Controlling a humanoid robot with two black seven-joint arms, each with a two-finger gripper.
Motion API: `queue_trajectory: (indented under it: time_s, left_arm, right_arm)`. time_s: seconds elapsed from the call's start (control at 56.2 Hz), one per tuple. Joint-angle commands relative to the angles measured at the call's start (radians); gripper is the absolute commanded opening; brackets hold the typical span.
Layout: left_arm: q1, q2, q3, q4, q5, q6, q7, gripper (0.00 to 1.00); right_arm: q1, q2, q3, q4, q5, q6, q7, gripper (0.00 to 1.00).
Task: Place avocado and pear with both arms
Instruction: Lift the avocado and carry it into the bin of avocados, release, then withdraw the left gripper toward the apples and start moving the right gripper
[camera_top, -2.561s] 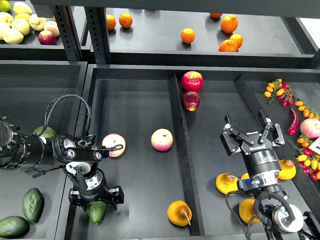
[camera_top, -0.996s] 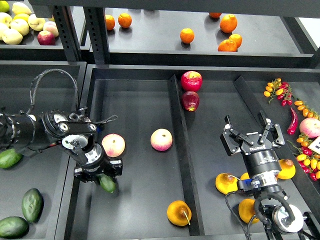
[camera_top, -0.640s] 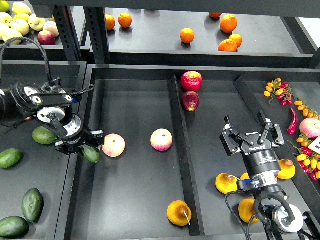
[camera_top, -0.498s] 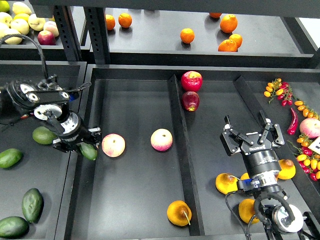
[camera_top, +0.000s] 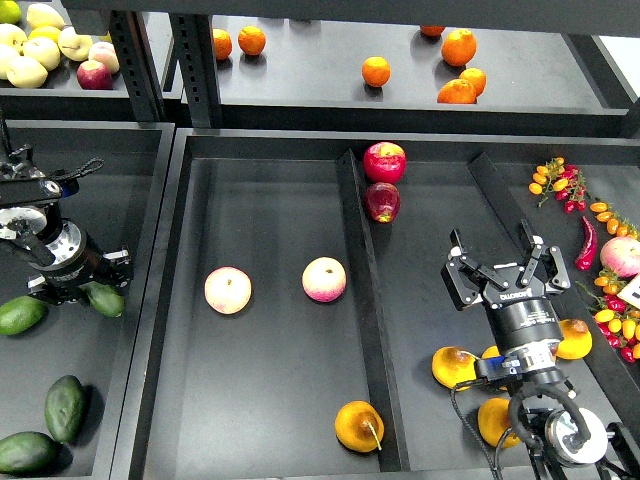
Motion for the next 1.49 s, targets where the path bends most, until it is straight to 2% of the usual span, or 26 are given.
queue_trajectory:
  time_s: [0.0, 0.338, 0.8, 1.12, 1.316, 1.476]
  left_arm:
    - [0.032, 0.002, 0.001, -0.001, 0.007, 0.0, 0.0, 0.36]
    - [0.119, -0.005, 0.0, 0.01, 0.047, 0.0, 0.0, 0.36]
    - [0.168, -0.009, -0.007, 0.028, 0.055, 0.0, 0.0, 0.39]
    - [0.179, -0.009, -0.01, 0.039, 0.093, 0.0, 0.0, 0.47]
    - [0.176, -0.01, -0.01, 0.041, 0.096, 0.0, 0.0, 0.49]
    - [0.179, -0.01, -0.01, 0.041, 0.102, 0.0, 0.0, 0.55]
  right_arm:
    - [0.014, 0.0, 0.003, 0.0, 0.0, 0.001, 0.0, 1.0]
    - [0.016, 0.0, 0.006, 0.0, 0.0, 0.001, 0.0, 1.0]
    - [0.016, 0.0, 0.006, 0.0, 0.0, 0.001, 0.0, 1.0]
    - [0.016, 0.0, 0.006, 0.0, 0.0, 0.001, 0.0, 1.0]
    - [0.016, 0.0, 0.006, 0.0, 0.0, 0.001, 0.0, 1.0]
    - [0.016, 0.0, 0.006, 0.0, 0.0, 0.001, 0.0, 1.0]
